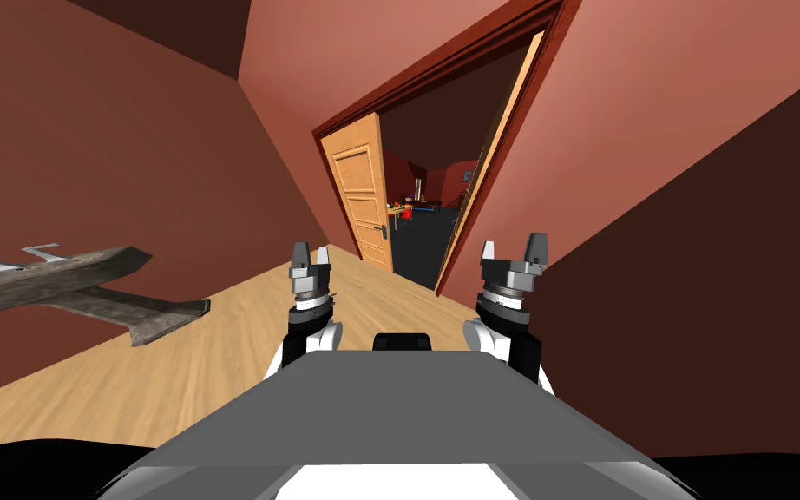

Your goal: Push the door open

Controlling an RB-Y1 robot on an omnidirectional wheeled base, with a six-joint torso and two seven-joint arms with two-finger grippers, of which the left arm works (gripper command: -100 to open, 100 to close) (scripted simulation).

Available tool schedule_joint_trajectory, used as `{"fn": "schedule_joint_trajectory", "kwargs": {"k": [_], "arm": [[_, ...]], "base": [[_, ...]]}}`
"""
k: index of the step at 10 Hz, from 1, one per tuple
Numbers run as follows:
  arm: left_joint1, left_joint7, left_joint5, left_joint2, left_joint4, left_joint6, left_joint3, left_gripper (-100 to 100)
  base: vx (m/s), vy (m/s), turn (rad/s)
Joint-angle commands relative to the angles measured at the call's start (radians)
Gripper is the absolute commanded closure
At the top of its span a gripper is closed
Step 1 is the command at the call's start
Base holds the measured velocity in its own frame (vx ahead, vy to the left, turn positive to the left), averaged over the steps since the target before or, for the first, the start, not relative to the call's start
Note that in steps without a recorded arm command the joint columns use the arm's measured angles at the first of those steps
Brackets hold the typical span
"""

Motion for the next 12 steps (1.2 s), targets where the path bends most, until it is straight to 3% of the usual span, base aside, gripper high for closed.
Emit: {"fn": "schedule_joint_trajectory", "kwargs": {"k": [1,12], "arm": [[-0.022,0.002,0.003,0.01,0.035,0.005,0.003,-100],[-0.162,0.019,0.022,0.056,0.263,0.036,0.024,-100]], "base": [[0.098,0.046,-0.07],[0.1,0.089,-0.064]]}}
